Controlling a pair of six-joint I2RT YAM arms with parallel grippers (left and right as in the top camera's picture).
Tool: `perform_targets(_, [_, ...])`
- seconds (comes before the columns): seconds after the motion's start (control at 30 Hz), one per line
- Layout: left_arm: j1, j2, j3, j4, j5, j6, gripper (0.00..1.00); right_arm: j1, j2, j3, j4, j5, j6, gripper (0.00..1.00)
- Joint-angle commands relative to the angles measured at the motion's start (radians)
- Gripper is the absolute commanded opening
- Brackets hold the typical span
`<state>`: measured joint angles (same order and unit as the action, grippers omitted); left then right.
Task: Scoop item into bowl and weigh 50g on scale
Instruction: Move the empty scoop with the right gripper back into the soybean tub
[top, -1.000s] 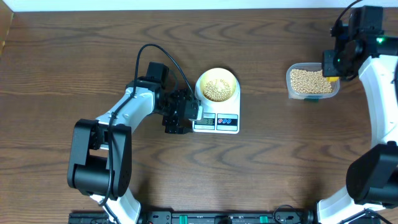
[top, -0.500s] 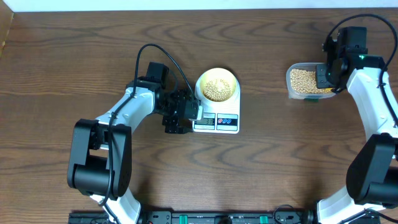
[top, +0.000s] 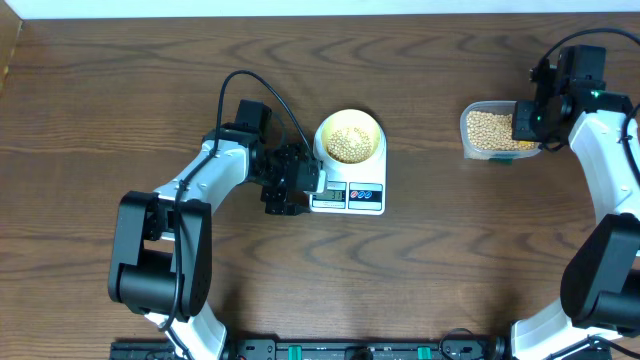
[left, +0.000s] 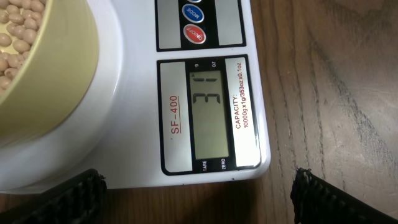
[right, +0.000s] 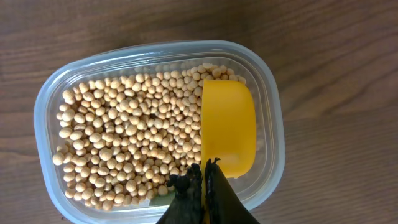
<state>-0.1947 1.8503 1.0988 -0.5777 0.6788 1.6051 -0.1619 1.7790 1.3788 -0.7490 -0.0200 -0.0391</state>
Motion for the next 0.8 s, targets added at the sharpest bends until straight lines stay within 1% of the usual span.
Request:
perform_targets(0.0, [-0.001, 0.016, -0.01, -0.003, 0.017, 0.014, 0.98, -0.01, -0.01, -0.008, 0.003, -0.015, -0.023, 0.11])
perform_targets(0.07, [-0.001, 0.016, -0.01, -0.003, 0.017, 0.014, 0.98, -0.011, -0.01, -0.008, 0.006, -0.012, -0.022, 0.09])
perform_targets(0.1, [-0.001, 0.016, -0.01, -0.003, 0.017, 0.014, 0.98, -0.011, -0.01, -0.008, 0.01, -0.012, -0.023, 0.02])
perform_targets(0.13, [-0.001, 0.016, -0.01, -0.003, 0.017, 0.014, 0.98, -0.011, -0.01, -0.008, 0.012, -0.012, -0.022, 0.01])
perform_targets(0.33, [-0.001, 0.016, -0.01, -0.003, 0.017, 0.014, 0.98, -0.014, -0.01, -0.008, 0.019, 0.069, -0.037, 0.01])
perform_targets(0.4, [-0.001, 0.016, -0.01, -0.003, 0.017, 0.014, 0.98, -0.022, -0.01, -0.008, 0.02, 0.067, -0.037, 0.01])
perform_targets(0.47, [-0.001, 0.016, -0.01, -0.003, 0.017, 0.014, 0.98, -0.035, -0.01, -0.008, 0.019, 0.037, -0.037, 0.01])
perform_targets(0.53, [-0.001, 0.016, -0.01, -0.003, 0.017, 0.014, 0.98, -0.062, -0.01, -0.009, 0.019, -0.082, -0.037, 0.01])
perform_targets(0.57, [-0.001, 0.016, -0.01, -0.003, 0.017, 0.014, 0.97, -0.067, -0.01, -0.011, 0.02, -0.103, -0.037, 0.01])
perform_targets(0.77, [-0.001, 0.016, -0.01, -0.003, 0.017, 0.014, 0.98, -0.072, -0.01, -0.054, 0.061, -0.131, -0.037, 0.01])
